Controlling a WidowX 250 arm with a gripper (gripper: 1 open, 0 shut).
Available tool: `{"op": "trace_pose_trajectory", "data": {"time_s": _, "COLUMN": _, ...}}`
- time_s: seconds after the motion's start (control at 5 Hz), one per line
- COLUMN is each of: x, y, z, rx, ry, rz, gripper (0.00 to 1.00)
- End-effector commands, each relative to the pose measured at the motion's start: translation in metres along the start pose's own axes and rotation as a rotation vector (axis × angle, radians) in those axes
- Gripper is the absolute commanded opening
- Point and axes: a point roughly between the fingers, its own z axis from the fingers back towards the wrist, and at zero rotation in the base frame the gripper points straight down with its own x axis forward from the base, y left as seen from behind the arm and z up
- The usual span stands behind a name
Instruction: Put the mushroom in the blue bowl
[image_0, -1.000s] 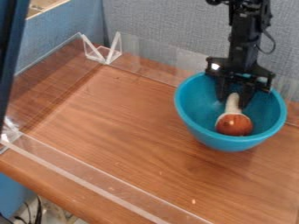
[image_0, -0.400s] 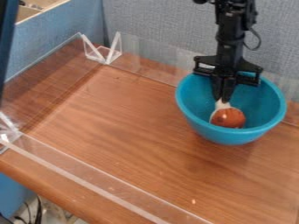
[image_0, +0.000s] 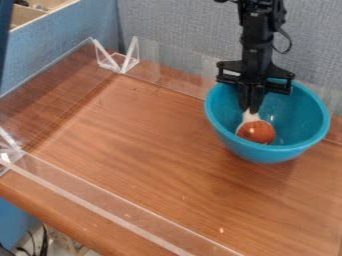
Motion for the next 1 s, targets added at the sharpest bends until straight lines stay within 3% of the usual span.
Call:
{"op": "trace_pose_trajectory", "data": {"time_s": 0.0, "x": 0.008, "y": 0.009, "z": 0.031, "rx": -0.010, "ry": -0.095, "rz": 0.039, "gripper": 0.00}}
{"op": "trace_pose_trajectory", "data": {"time_s": 0.8, "x": 0.007, "y": 0.024, "z": 0.048, "rx": -0.069, "ry": -0.082, "rz": -0.248, "gripper": 0.00}}
